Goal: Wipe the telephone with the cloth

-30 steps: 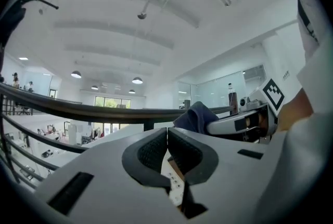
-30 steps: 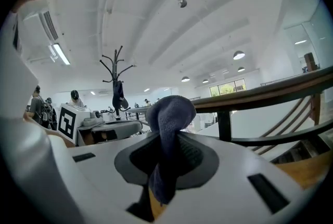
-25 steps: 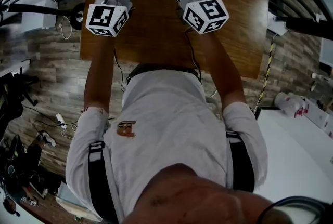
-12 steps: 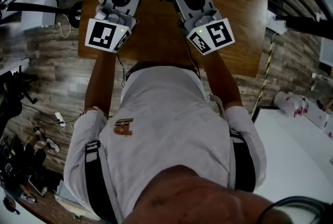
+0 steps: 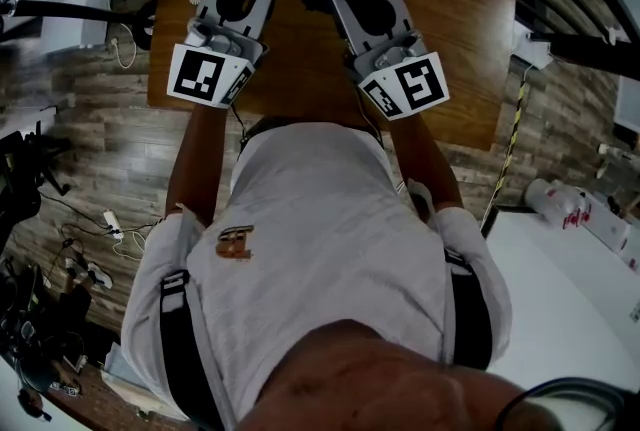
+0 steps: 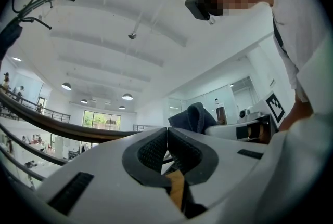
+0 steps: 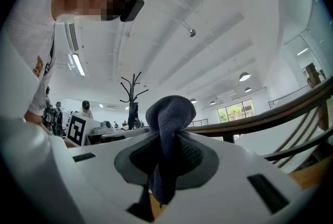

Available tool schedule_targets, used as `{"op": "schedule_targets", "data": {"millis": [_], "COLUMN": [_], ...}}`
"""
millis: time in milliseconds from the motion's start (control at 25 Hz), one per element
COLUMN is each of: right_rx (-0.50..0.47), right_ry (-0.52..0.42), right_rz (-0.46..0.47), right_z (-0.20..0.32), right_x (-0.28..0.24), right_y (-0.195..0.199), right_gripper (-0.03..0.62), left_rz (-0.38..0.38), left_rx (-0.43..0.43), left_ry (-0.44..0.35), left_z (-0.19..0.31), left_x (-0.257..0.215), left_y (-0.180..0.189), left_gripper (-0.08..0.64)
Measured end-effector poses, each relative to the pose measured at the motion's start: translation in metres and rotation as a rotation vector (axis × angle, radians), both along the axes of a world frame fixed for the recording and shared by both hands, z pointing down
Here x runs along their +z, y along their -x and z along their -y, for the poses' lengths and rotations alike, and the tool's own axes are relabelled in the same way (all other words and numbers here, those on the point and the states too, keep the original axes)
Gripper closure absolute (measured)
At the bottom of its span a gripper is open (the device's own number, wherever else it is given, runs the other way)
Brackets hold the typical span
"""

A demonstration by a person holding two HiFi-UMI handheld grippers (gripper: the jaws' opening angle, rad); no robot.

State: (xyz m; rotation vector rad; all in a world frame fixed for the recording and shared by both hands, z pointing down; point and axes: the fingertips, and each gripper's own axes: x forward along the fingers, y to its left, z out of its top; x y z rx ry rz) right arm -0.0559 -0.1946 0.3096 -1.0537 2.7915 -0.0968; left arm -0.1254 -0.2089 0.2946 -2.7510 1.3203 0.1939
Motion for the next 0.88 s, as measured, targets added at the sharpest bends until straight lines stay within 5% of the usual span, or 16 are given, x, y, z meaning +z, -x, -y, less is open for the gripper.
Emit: {"op": "schedule_targets", "data": {"millis": [880], "right_rx": [-0.011], "right_ry": [-0.009], "right_rz": [0.009], "right_z": [-0.013], "right_x": [0.001], "right_y": [0.004], "right_gripper": [0.514], "left_rz": [0.002], "left_rx": [-0.022], "left_ry": [-0.002], "left_z": [-0.014], "left_x": [0.0], "left_y": [0.008], "left_gripper": [0.541]}}
